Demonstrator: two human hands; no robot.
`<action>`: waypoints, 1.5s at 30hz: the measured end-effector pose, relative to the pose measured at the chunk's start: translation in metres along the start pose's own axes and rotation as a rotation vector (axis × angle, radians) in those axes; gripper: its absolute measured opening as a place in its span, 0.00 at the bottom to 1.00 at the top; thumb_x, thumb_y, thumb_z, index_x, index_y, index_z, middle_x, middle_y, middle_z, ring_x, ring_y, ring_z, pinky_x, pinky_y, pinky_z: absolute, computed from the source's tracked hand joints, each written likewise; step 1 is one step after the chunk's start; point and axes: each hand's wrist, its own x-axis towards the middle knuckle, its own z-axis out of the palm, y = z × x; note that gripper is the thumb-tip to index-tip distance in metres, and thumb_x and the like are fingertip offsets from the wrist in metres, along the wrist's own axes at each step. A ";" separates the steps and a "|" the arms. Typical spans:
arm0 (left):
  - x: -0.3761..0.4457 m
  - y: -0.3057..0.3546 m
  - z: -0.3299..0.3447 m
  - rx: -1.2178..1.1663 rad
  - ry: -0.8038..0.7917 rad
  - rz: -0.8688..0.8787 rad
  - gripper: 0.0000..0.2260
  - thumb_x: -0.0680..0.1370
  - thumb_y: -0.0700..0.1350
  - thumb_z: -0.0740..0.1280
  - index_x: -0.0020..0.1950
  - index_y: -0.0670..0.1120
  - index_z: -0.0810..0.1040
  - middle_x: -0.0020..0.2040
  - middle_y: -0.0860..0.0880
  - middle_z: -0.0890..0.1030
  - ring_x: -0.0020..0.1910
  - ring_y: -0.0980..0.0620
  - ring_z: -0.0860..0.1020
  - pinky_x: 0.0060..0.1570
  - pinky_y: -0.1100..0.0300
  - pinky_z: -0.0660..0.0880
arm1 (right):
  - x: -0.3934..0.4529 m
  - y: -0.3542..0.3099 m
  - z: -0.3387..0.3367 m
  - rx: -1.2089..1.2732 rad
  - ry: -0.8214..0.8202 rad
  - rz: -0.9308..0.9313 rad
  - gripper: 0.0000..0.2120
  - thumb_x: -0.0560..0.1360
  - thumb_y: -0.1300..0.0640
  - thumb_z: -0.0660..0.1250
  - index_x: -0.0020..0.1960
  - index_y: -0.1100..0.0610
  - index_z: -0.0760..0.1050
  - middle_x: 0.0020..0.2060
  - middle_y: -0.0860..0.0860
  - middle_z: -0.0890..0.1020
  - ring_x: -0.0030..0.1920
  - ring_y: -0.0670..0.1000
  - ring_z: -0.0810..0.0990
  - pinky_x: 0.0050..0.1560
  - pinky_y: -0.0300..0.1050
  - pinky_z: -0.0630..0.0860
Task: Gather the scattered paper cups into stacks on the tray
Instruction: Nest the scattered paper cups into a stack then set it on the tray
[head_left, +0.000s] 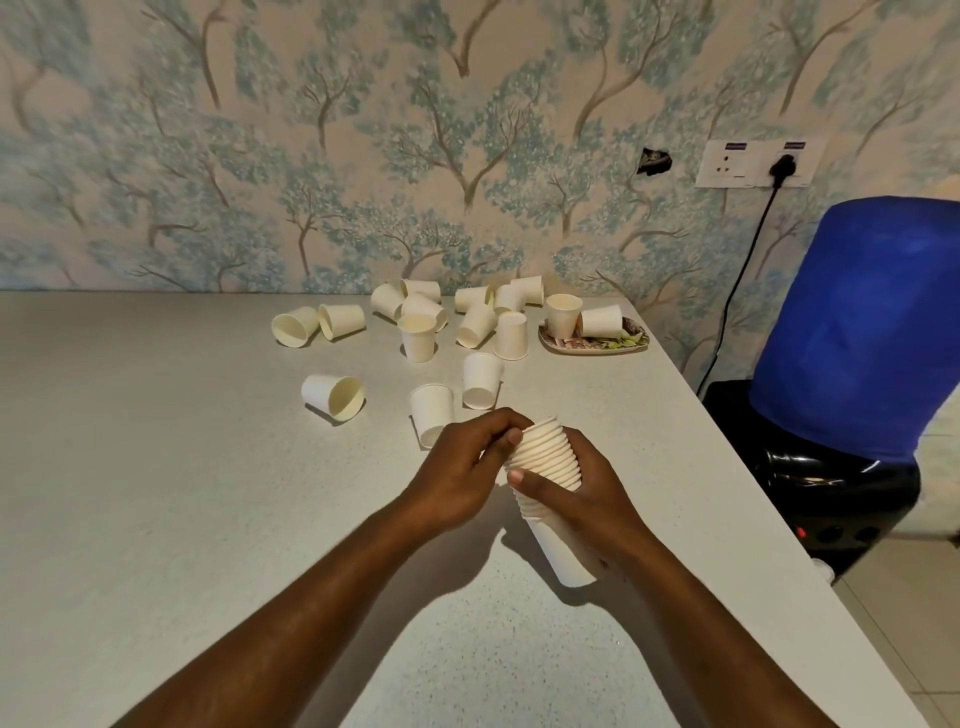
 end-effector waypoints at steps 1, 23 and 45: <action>-0.001 0.000 -0.002 -0.052 -0.044 -0.025 0.08 0.85 0.50 0.59 0.56 0.56 0.78 0.50 0.60 0.82 0.54 0.59 0.79 0.53 0.59 0.78 | 0.000 -0.001 0.001 -0.009 0.003 0.000 0.30 0.58 0.28 0.74 0.56 0.34 0.71 0.47 0.28 0.80 0.50 0.37 0.81 0.41 0.31 0.79; 0.075 -0.128 -0.067 0.405 0.085 -0.480 0.21 0.81 0.57 0.64 0.68 0.45 0.74 0.63 0.44 0.81 0.57 0.45 0.80 0.53 0.55 0.73 | 0.021 0.010 -0.005 0.053 -0.002 0.162 0.33 0.58 0.31 0.77 0.58 0.42 0.74 0.46 0.44 0.86 0.44 0.46 0.87 0.38 0.39 0.81; 0.006 -0.040 -0.026 -0.079 -0.103 -0.091 0.18 0.84 0.56 0.54 0.61 0.47 0.76 0.50 0.46 0.82 0.50 0.48 0.80 0.51 0.47 0.78 | 0.032 0.005 0.027 -0.226 -0.091 0.041 0.36 0.57 0.21 0.73 0.58 0.38 0.75 0.48 0.35 0.83 0.47 0.38 0.83 0.43 0.36 0.78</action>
